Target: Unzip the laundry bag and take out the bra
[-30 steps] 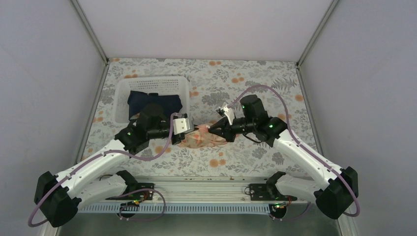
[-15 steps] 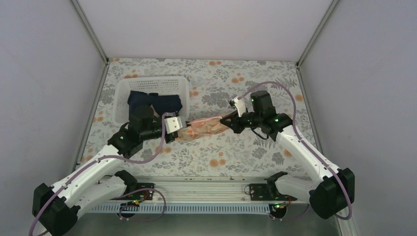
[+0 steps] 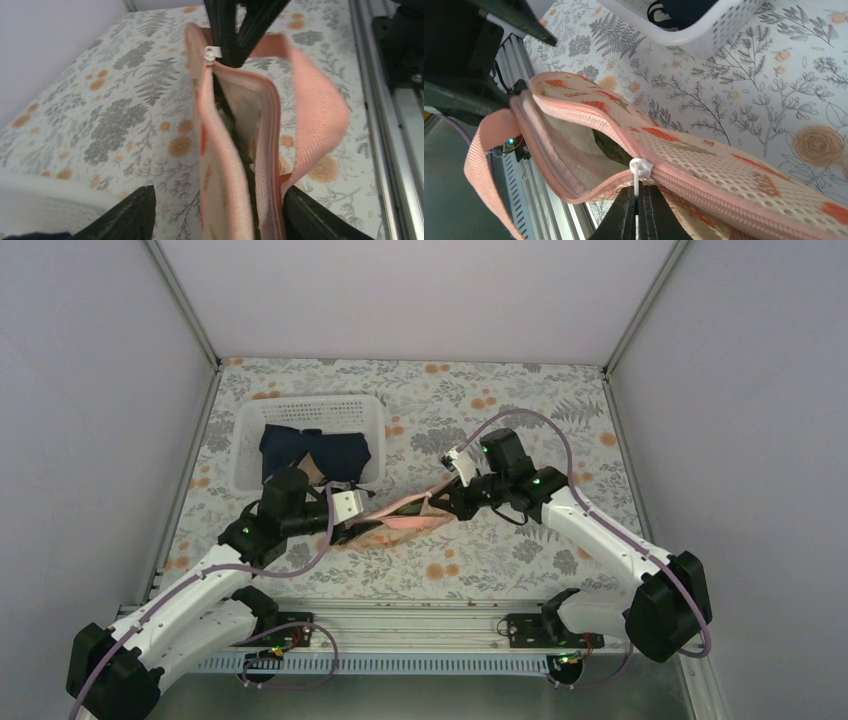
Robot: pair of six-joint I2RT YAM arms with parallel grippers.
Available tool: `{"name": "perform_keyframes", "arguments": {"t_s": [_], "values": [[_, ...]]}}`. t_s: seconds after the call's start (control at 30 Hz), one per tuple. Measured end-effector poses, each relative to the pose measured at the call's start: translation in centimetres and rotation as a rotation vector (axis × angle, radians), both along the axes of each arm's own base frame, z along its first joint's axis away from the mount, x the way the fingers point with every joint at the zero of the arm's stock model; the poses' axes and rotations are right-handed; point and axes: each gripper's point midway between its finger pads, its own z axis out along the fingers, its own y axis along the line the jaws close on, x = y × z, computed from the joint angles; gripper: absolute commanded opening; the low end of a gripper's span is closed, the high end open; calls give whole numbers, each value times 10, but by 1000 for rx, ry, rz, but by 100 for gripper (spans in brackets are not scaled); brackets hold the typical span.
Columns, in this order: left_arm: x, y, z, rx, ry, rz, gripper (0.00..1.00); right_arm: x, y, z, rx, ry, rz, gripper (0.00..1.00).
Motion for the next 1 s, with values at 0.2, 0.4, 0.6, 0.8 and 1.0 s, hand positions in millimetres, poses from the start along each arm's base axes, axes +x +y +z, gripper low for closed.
{"name": "perform_keyframes", "arguments": {"t_s": [0.2,0.4,0.6,0.8,1.0], "values": [[-16,-13,19,-41,41,-114,88,-11,15,7,26,-22,51,4],[-41,-37,41,-112,124,-260,96,-18,25,12,44,-39,81,3],[-16,-43,45,-137,194,-123,86,-18,27,21,68,-69,82,4],[2,-60,36,-83,224,6,87,-17,30,24,81,-72,79,4],[7,-64,21,-38,230,60,60,-18,32,27,92,-81,83,4]]}}
